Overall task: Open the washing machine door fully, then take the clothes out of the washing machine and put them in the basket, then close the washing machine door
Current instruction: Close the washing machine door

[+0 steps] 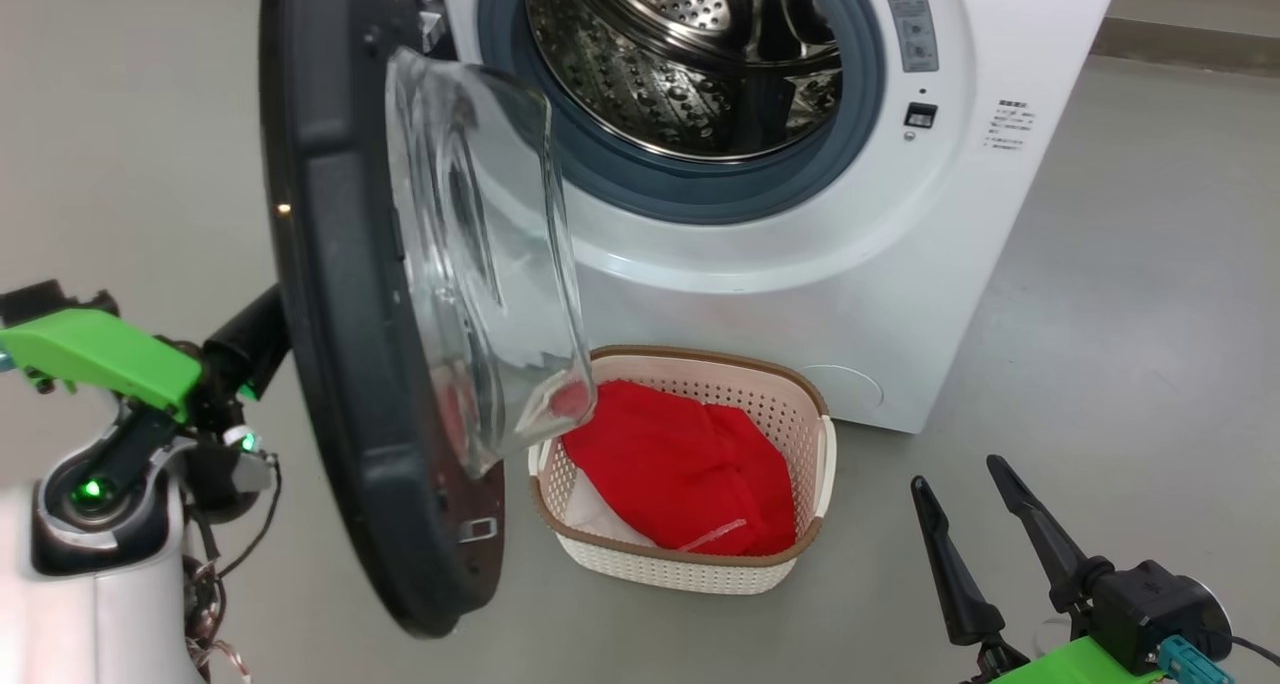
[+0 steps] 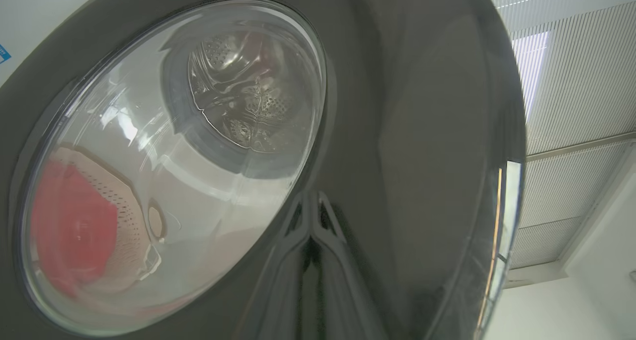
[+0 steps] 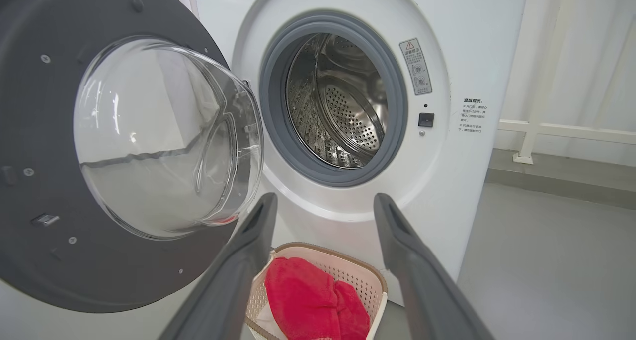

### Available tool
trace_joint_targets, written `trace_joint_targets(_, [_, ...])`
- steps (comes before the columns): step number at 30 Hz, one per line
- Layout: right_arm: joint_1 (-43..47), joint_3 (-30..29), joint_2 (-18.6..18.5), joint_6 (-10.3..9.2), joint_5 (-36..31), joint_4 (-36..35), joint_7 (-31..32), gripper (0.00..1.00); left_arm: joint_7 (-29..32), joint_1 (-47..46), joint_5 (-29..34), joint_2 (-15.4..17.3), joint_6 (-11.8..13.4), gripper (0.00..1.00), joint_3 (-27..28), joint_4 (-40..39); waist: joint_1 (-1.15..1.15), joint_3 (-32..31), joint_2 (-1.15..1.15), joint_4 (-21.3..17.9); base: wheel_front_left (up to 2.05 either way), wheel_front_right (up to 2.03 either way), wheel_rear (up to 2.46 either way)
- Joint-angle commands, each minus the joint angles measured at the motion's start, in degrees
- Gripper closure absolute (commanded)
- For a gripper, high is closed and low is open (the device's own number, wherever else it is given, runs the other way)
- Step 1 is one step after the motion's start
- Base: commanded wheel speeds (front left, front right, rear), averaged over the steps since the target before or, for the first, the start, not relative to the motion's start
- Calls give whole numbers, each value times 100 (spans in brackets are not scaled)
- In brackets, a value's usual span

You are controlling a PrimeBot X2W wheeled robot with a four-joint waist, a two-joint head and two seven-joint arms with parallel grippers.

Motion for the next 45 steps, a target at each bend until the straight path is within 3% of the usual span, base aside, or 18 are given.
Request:
trace_joint_targets(1, [-231, 110, -51, 35, 41, -126, -69, 0, 30, -57, -82, 54, -109, 100, 12, -162, 0, -2, 0, -38, 0, 0, 0])
trace_joint_targets(24, [-291, 131, -51, 35, 72, -100, -92, 0, -481, -202, -838, 39, -367, 100, -877, 150, 0, 56, 0, -472, 0, 0, 0])
trace_joint_targets(45, [-310, 162, -51, 35, 60, -106, -67, 0, -770, -369, -1119, 38, -575, 100, -1144, 457, 0, 117, 0, -982, 0, 0, 0])
